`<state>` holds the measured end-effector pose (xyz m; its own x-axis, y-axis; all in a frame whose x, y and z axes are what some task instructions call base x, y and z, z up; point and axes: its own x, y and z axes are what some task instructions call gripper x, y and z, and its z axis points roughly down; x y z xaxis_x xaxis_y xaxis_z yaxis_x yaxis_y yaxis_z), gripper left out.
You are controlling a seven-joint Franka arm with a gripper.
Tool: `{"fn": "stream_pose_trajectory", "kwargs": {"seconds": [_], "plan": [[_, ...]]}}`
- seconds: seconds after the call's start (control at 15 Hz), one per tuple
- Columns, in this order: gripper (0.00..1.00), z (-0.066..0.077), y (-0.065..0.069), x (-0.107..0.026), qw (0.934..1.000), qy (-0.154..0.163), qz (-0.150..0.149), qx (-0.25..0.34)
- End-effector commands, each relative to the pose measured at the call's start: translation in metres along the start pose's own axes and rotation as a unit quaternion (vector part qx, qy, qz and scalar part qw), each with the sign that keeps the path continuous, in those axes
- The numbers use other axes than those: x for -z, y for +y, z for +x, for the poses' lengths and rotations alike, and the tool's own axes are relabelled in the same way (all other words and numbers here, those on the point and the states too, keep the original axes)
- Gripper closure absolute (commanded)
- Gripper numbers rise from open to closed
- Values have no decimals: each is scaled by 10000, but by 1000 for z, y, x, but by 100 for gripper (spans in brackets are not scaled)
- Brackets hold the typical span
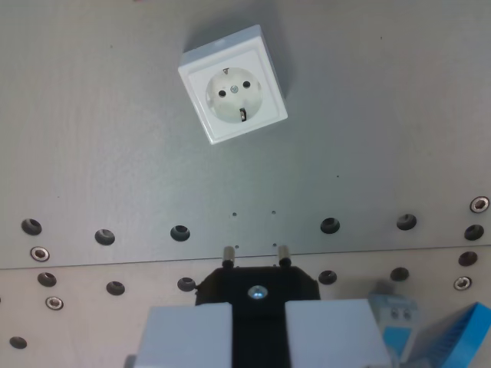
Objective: Move above the white socket
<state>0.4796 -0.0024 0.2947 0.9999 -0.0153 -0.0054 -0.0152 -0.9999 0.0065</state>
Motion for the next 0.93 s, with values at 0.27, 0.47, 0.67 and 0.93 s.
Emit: {"fn": "stream_pose_trajectory", "kwargs": {"seconds": [0.27,0.47,0.67,0.93], "plan": [[100,0,0,0,10000,2,-3,5],[100,0,0,-1,10000,2,-4,29],[100,0,0,-2,10000,5,-4,78],[100,0,0,-8,9998,52,-2,187]]}}
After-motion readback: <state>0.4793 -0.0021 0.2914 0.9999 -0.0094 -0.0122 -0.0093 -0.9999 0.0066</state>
